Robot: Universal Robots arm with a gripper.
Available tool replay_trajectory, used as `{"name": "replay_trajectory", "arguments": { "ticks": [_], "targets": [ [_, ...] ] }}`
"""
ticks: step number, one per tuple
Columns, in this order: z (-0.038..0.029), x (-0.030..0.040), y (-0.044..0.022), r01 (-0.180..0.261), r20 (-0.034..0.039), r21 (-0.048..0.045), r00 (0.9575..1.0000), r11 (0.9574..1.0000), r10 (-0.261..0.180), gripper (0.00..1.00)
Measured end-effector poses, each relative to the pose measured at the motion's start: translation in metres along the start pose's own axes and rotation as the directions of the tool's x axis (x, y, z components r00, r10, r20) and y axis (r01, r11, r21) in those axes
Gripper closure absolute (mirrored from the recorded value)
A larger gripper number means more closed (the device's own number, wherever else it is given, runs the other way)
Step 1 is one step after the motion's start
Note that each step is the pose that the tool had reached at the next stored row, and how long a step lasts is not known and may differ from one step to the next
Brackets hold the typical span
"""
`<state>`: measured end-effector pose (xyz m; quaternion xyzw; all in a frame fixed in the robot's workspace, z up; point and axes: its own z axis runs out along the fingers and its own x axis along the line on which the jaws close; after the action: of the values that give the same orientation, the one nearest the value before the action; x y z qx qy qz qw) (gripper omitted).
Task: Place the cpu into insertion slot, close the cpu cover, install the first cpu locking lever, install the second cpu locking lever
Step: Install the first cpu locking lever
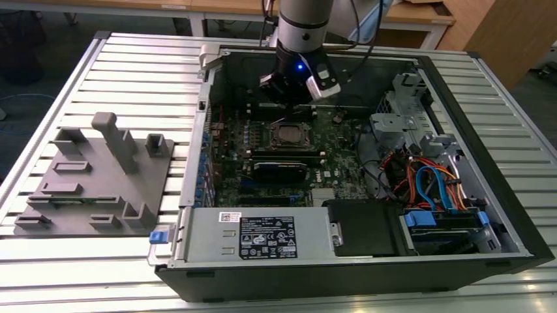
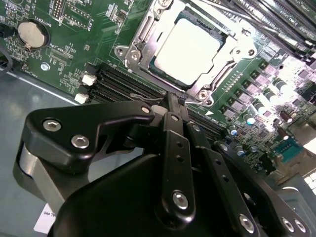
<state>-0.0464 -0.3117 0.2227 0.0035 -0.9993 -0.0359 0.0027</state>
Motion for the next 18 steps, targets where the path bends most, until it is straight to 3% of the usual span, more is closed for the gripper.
{"name": "replay_trajectory", "arguments": {
  "ticks": [18],
  "targets": [
    [0.0011, -0.0057, 0.005, -0.035, 0.0025, -0.0031, 0.9994, 0.9994, 0.035, 0.9]
  ]
}}
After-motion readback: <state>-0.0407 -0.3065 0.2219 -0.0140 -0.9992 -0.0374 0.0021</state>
